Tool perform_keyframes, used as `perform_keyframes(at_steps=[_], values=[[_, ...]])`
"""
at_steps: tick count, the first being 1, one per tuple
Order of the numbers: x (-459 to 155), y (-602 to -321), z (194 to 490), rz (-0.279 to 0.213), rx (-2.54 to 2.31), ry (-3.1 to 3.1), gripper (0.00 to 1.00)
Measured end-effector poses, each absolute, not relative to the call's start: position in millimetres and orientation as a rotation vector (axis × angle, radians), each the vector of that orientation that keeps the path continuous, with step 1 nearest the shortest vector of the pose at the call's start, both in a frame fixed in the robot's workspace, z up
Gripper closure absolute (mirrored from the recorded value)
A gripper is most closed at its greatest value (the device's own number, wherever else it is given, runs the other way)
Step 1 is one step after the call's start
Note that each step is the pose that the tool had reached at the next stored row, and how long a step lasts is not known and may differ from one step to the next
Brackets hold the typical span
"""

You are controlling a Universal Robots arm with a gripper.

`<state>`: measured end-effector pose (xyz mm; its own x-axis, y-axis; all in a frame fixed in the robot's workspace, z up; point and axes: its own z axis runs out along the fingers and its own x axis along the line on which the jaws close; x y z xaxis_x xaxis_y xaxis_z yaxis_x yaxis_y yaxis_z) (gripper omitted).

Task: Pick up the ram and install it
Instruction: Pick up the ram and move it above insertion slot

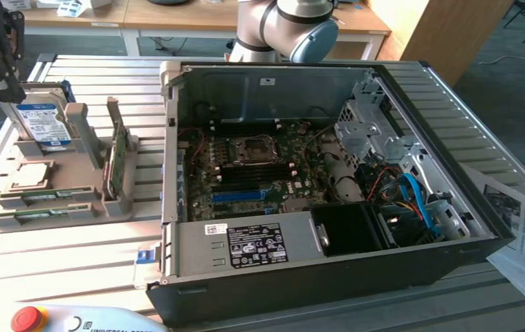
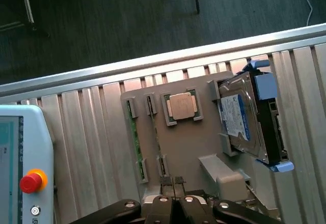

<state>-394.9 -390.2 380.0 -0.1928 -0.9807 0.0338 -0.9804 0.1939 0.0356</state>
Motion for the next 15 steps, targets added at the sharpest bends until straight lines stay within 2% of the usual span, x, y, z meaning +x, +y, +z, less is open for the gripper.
perform_keyframes(at_steps=[15], values=[[-394.9, -390.2, 379.9, 0.005, 2.201, -2.167, 0.89]])
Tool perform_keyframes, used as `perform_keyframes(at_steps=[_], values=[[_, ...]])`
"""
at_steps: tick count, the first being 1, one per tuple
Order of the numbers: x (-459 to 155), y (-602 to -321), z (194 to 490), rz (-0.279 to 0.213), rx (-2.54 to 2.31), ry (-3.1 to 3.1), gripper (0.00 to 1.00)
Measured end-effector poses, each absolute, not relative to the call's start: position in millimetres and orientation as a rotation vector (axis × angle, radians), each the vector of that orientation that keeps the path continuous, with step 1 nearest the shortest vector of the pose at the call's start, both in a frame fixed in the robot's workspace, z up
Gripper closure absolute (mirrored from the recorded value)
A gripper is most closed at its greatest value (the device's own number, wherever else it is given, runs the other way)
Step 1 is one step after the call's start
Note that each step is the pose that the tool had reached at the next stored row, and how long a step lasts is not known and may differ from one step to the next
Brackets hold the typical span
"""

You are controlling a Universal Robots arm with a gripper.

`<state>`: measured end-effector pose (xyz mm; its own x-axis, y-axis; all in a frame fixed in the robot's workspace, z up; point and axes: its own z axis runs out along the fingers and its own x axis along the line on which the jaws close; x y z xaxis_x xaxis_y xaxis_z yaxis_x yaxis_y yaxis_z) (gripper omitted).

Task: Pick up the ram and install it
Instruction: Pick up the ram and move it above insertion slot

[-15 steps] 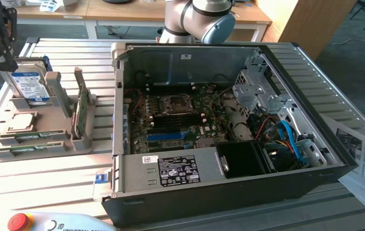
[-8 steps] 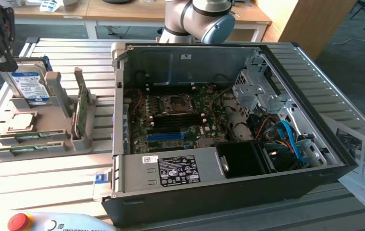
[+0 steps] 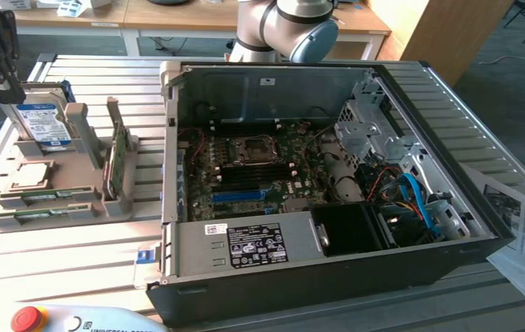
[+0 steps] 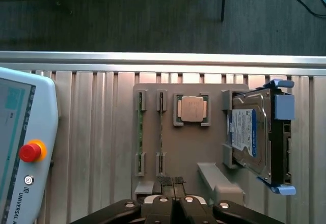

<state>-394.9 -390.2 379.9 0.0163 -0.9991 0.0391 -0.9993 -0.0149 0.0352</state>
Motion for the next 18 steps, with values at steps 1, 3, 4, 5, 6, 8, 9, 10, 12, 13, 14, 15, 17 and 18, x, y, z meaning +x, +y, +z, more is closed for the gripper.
perform_keyframes(at_steps=[1, 3, 4, 5, 6, 8, 9, 10, 12, 13, 14, 15, 17, 18], values=[[-394.9, -390.2, 379.9, 0.006, 2.215, -2.153, 0.89], [-394.9, -390.2, 379.9, 0.008, 2.239, -2.128, 0.89], [-394.9, -390.2, 379.9, 0.008, 2.250, -2.116, 0.89], [-394.9, -390.2, 379.9, 0.009, 2.258, -2.106, 0.89], [-394.9, -390.2, 379.9, 0.009, 2.259, -2.105, 0.89], [-394.9, -390.2, 379.9, 0.009, 2.259, -2.105, 0.89], [-394.9, -390.2, 379.9, 0.009, 2.259, -2.105, 0.89], [-394.9, -390.2, 379.9, 0.009, 2.259, -2.105, 0.89], [-394.9, -390.2, 379.9, 0.009, 2.259, -2.106, 0.89], [-394.8, -390.2, 379.9, 0.010, 2.260, -2.106, 0.89], [-394.8, -390.2, 379.9, 0.010, 2.260, -2.106, 0.89], [-394.8, -390.2, 379.9, 0.011, 2.260, -2.106, 0.89], [-394.8, -390.2, 379.9, 0.012, 2.260, -2.107, 0.89], [-394.9, -390.2, 379.9, 0.013, 2.261, -2.107, 0.89]])
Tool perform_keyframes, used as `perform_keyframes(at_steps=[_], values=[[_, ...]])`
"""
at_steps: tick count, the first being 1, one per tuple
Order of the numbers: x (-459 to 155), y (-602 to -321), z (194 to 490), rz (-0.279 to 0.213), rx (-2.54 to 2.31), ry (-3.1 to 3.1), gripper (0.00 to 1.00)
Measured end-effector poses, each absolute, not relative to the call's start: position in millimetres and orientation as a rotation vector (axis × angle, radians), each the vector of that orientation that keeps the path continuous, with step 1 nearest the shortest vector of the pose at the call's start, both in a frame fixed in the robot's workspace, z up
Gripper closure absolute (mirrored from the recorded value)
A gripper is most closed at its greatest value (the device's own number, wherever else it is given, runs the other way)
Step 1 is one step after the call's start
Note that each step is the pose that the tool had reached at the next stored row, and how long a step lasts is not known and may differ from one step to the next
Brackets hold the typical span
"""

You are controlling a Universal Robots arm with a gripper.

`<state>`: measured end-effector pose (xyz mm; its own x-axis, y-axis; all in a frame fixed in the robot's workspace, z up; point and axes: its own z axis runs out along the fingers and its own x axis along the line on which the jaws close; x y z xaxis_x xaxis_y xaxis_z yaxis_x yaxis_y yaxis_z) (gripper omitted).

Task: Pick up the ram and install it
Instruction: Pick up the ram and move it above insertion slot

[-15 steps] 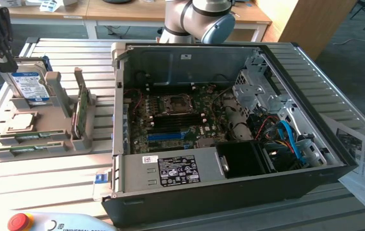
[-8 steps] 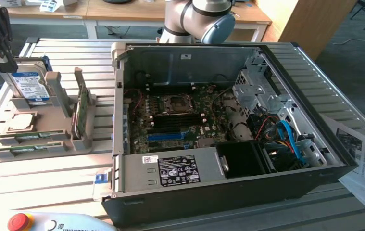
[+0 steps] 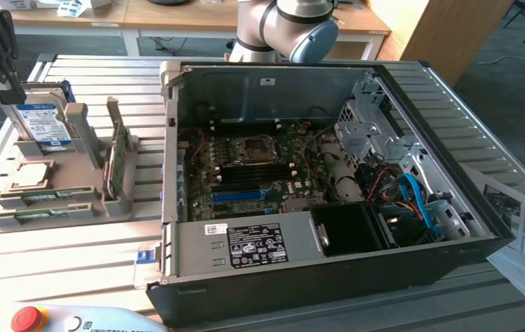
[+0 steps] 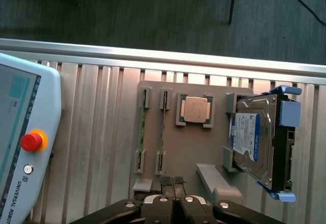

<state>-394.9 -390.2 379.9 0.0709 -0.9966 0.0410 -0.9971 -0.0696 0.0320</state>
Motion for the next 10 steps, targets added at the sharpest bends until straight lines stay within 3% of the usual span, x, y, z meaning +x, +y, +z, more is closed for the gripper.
perform_keyframes(at_steps=[10], values=[[-394.8, -390.2, 379.9, 0.025, 2.267, -2.113, 0.89]])
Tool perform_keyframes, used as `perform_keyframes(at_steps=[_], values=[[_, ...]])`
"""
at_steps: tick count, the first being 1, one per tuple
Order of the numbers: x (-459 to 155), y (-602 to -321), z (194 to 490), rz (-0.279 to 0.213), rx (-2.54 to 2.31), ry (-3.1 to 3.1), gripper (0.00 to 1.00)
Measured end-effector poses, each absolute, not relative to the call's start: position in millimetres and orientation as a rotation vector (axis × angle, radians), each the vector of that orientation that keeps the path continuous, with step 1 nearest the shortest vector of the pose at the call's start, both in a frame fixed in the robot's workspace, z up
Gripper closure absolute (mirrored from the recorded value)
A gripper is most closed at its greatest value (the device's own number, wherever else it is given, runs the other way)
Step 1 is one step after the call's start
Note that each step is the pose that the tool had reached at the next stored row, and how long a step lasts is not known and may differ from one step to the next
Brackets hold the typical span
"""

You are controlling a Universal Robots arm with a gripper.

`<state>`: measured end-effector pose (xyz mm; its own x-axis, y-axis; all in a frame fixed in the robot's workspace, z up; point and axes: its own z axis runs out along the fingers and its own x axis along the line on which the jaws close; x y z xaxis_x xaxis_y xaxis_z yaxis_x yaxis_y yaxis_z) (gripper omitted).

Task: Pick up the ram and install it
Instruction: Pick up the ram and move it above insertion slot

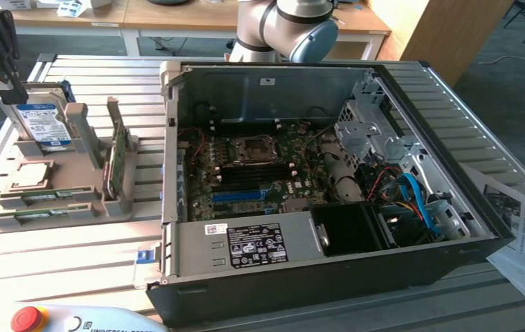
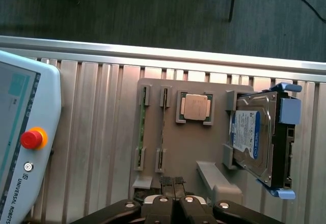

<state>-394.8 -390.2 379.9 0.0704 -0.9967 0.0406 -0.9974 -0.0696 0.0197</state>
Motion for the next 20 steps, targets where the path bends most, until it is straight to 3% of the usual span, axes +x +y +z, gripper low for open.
perform_keyframes(at_steps=[20], values=[[-394.9, -390.2, 379.8, 0.009, 2.280, -2.125, 0.89]])
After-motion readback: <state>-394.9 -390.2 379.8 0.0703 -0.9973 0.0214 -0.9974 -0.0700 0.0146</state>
